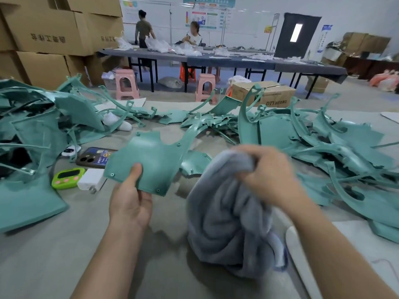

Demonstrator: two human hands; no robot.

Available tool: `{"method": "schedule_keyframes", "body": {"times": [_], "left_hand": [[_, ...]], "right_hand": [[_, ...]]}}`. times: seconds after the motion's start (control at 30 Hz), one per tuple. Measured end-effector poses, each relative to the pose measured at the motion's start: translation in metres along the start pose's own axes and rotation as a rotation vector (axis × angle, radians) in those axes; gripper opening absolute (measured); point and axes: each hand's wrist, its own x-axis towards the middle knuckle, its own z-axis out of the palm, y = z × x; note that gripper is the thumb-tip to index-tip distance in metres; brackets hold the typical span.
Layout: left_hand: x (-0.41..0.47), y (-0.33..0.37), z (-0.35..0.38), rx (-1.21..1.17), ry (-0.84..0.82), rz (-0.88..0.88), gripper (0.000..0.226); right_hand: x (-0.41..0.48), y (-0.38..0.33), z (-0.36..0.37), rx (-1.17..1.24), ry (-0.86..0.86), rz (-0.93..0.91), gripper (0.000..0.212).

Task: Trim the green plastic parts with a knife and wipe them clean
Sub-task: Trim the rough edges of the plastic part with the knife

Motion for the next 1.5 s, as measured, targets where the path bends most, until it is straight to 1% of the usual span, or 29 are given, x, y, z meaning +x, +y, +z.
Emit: {"method": "schedule_keyframes", "body": {"times": [0.07, 0.13, 0.2, 0.23, 0.27, 0.3, 0.37, 0.4, 0.43, 0.47, 0.53, 0.57, 0.6, 0.63, 0.7, 0.73, 0.8, 0.87, 0.93, 0.97, 1.0, 1.07, 1.13, 1.17, 1.23, 1.3, 1.37, 1.43, 1.5], "left_hand": [[-0.001, -0.001, -0.001, 0.029, -0.056, 0.076, 0.02], [-0.002, 0.0, -0.001, 0.079, -0.123, 0.182, 0.023], [-0.002, -0.002, 0.0, 0.174, -0.159, 0.288, 0.026], [-0.003, -0.003, 0.0, 0.218, -0.165, 0.333, 0.026], [-0.003, -0.004, 0.0, 0.26, -0.168, 0.369, 0.026], [-0.004, -0.006, 0.0, 0.31, -0.168, 0.408, 0.026], [-0.004, -0.007, -0.001, 0.456, -0.18, 0.52, 0.029], [-0.005, -0.008, -0.002, 0.539, -0.202, 0.568, 0.03], [-0.005, -0.009, -0.003, 0.621, -0.224, 0.609, 0.029], [-0.006, -0.011, -0.005, 0.704, -0.24, 0.64, 0.026], [-0.007, -0.014, -0.01, 0.863, -0.25, 0.693, 0.019], [-0.008, -0.017, -0.013, 0.925, -0.247, 0.718, 0.012], [-0.009, -0.018, -0.015, 0.971, -0.239, 0.731, 0.006], [-0.01, -0.019, -0.017, 1.007, -0.238, 0.75, 0.012], [-0.01, -0.019, -0.017, 1.056, -0.323, 0.795, 0.012], [-0.012, -0.02, -0.016, 1.074, -0.368, 0.812, 0.018], [-0.015, -0.02, -0.013, 1.096, -0.405, 0.825, 0.025], [-0.016, -0.022, -0.01, 1.025, -0.347, 0.793, 0.023], [-0.019, -0.019, -0.007, 0.803, -0.246, 0.687, 0.023], [-0.02, -0.015, -0.006, 0.699, -0.226, 0.641, 0.023], [-0.021, -0.01, -0.007, 0.631, -0.236, 0.6, 0.025], [-0.022, -0.001, -0.008, 0.601, -0.338, 0.471, 0.03], [-0.025, 0.001, -0.007, 0.636, -0.47, 0.345, 0.034], [-0.025, 0.0, -0.007, 0.651, -0.504, 0.315, 0.034], [-0.025, 0.001, -0.008, 0.694, -0.532, 0.292, 0.039], [-0.022, 0.003, -0.01, 0.762, -0.525, 0.313, 0.046], [-0.015, 0.006, -0.014, 0.786, -0.411, 0.354, 0.045], [-0.009, 0.006, -0.016, 0.793, -0.272, 0.382, 0.042], [-0.006, 0.003, -0.016, 0.819, -0.24, 0.413, 0.043]], "right_hand": [[0.016, 0.014, -0.037, 0.062, 0.298, 0.063, 0.042], [0.027, 0.027, -0.066, 0.043, 0.549, 0.133, 0.036], [0.034, 0.041, -0.081, -0.005, 0.74, 0.202, 0.021], [0.036, 0.046, -0.085, -0.076, 0.768, 0.235, 0.018], [0.038, 0.053, -0.084, -0.143, 0.735, 0.236, 0.019], [0.036, 0.055, -0.081, -0.196, 0.62, 0.269, 0.028], [0.028, 0.05, -0.062, -0.271, 0.443, 0.279, 0.056], [0.021, 0.046, -0.047, -0.253, 0.405, 0.237, 0.055], [0.011, 0.034, -0.03, -0.237, 0.382, 0.189, 0.035], [0.003, 0.028, -0.009, -0.244, 0.299, 0.166, 0.01], [-0.017, 0.014, 0.032, -0.32, 0.033, 0.224, 0.049], [-0.024, 0.012, 0.05, -0.381, -0.093, 0.262, 0.056], [-0.031, 0.012, 0.066, -0.427, -0.168, 0.249, 0.055], [-0.035, 0.013, 0.076, -0.458, -0.219, 0.236, 0.05], [-0.039, 0.02, 0.087, -0.482, -0.239, 0.213, 0.036], [-0.038, 0.022, 0.088, -0.484, -0.228, 0.21, 0.032], [-0.034, 0.028, 0.088, -0.485, -0.239, 0.258, 0.031], [-0.033, 0.032, 0.081, -0.476, -0.27, 0.312, 0.03], [-0.034, 0.04, 0.07, -0.467, -0.312, 0.326, 0.035], [-0.035, 0.044, 0.064, -0.454, -0.342, 0.324, 0.035], [-0.035, 0.048, 0.059, -0.424, -0.372, 0.312, 0.03], [-0.034, 0.054, 0.05, -0.305, -0.447, 0.32, 0.017], [-0.031, 0.058, 0.044, -0.225, -0.508, 0.333, 0.013], [-0.03, 0.06, 0.041, -0.238, -0.524, 0.307, 0.015], [-0.028, 0.067, 0.036, -0.307, -0.491, 0.24, 0.021], [-0.028, 0.076, 0.03, -0.387, -0.328, 0.237, 0.023], [-0.026, 0.082, 0.024, -0.438, -0.126, 0.269, 0.022], [-0.024, 0.084, 0.022, -0.352, 0.048, 0.282, 0.023], [-0.023, 0.082, 0.023, -0.15, 0.171, 0.301, 0.024]]}}
